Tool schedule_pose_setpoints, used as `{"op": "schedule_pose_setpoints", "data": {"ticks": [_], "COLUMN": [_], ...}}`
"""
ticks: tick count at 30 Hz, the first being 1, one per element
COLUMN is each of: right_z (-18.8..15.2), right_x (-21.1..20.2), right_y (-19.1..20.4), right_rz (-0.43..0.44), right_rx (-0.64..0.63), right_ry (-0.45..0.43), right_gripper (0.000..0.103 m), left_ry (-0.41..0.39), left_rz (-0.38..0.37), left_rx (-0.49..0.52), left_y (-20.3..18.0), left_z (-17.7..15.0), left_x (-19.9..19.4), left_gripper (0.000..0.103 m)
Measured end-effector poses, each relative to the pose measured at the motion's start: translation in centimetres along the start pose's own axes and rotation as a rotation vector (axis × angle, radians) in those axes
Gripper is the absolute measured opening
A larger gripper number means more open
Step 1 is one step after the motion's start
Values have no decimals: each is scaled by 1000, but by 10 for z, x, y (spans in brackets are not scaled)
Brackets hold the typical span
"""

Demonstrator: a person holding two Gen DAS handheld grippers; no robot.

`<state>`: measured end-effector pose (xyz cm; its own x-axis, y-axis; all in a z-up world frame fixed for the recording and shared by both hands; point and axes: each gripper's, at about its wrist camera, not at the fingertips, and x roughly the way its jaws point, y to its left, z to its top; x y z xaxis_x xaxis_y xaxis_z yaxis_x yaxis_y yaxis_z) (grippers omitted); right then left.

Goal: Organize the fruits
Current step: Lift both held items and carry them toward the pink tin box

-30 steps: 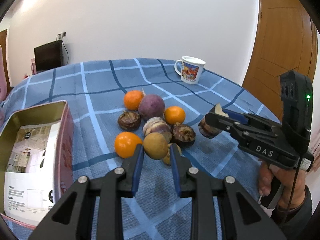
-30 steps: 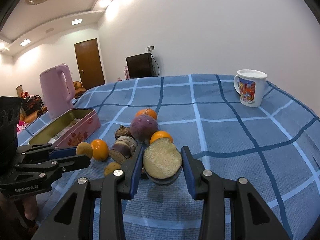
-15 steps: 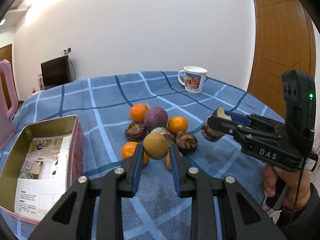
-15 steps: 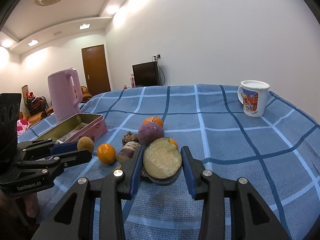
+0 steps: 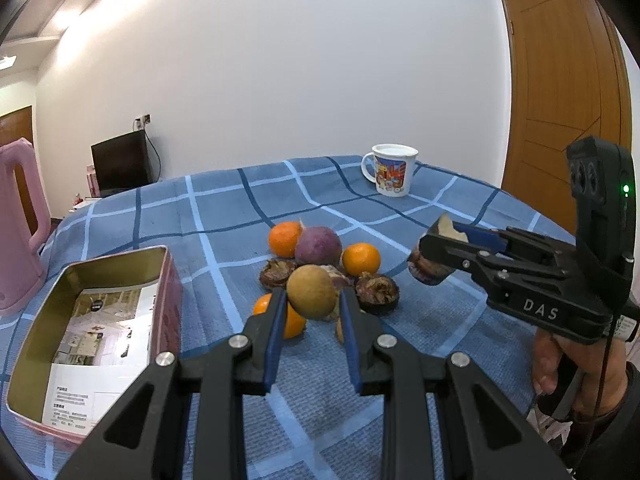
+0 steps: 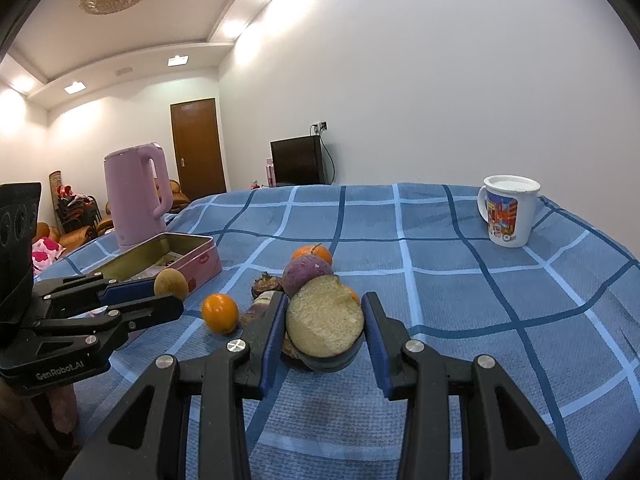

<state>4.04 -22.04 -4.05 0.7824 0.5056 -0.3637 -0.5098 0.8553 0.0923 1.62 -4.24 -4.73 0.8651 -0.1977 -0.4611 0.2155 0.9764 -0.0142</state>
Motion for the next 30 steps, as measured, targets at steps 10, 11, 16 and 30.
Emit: {"op": "schedule_pose_setpoints", "data": {"ticks": [10, 11, 16, 30], "right_z": [-1, -2, -2, -3], "right_x": [-6, -6, -8, -16], "right_y": [2, 2, 3, 7], "right_rz": [4, 4, 4, -10], "right_rx": [-14, -16, -20, -38], "right_ry": [-32, -35, -46, -96], "right_gripper": [40, 40, 40, 40], "left_ry": [-36, -41, -65, -122], "left_rz": [21, 23, 48, 109], "left_rx": [1, -1, 3, 2], "left_y": [2, 3, 5, 15], "left_z": [2, 3, 5, 12], "left_x": [-10, -11, -16, -26], "left_gripper": [28, 28, 28, 28]}}
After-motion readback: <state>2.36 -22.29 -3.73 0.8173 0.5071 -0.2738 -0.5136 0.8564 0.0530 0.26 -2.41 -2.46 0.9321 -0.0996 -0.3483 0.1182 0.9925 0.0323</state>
